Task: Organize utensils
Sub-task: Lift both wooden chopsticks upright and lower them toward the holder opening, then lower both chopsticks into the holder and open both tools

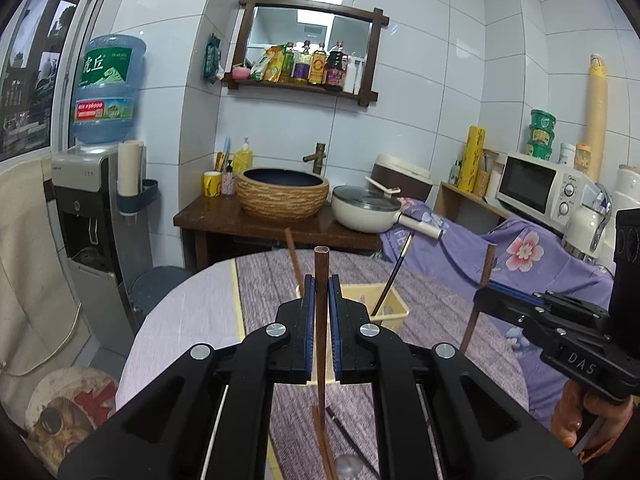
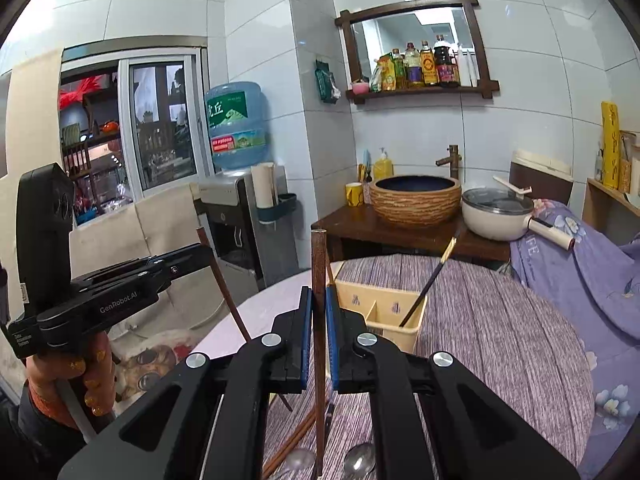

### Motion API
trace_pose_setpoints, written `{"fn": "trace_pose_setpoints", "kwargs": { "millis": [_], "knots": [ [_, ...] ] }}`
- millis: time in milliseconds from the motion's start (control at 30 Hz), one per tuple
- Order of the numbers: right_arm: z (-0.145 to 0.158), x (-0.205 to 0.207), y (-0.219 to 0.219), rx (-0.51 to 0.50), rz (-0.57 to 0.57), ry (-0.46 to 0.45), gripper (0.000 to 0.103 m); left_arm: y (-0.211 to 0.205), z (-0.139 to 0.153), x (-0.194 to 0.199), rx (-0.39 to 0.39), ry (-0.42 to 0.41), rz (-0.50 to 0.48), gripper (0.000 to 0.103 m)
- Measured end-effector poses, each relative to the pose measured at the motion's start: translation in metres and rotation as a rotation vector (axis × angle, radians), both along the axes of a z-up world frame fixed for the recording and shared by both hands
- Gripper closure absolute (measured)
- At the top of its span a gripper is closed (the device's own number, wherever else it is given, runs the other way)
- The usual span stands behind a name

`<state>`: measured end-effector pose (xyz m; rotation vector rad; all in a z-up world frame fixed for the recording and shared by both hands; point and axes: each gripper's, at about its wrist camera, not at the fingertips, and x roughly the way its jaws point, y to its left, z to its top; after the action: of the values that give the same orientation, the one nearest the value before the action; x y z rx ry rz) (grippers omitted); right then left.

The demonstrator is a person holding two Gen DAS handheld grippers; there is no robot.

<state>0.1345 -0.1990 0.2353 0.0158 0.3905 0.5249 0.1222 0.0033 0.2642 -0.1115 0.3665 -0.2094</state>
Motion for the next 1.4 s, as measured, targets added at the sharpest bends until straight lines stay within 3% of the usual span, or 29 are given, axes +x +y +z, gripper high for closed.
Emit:
{"fn": "trace_pose_setpoints", "kwargs": {
  "millis": [167, 333, 500, 633, 933, 1400],
  "knots": [
    [0.033, 0.023, 0.000, 0.031, -0.044, -0.037, 0.096, -0.008, 0.039, 0.021, -0.040, -0.046, 0.007, 0.096],
    [0.075, 0.050, 0.002, 0.055, -0.129, -0.112, 0.096, -0.019, 0.085, 0.044, -0.065, -0.143, 0.051, 0.096],
    [0.090, 0.074, 0.005, 0.056, -0.219, -0.186, 0.096, -0.025, 0.102, 0.077, -0.068, -0.186, 0.114, 0.096],
    [0.072, 0.094, 0.009, 0.034, -0.279, -0.221, 0.096, -0.031, 0.084, 0.101, -0.050, -0.164, 0.145, 0.096],
    [0.002, 0.118, 0.012, 0.002, -0.299, -0.127, 0.096, -0.040, 0.008, 0.124, 0.002, -0.073, 0.125, 0.096],
    [-0.039, 0.118, 0.007, -0.037, -0.311, -0.042, 0.096, -0.045, -0.060, 0.132, 0.044, 0.044, 0.110, 0.096]
  ]
}}
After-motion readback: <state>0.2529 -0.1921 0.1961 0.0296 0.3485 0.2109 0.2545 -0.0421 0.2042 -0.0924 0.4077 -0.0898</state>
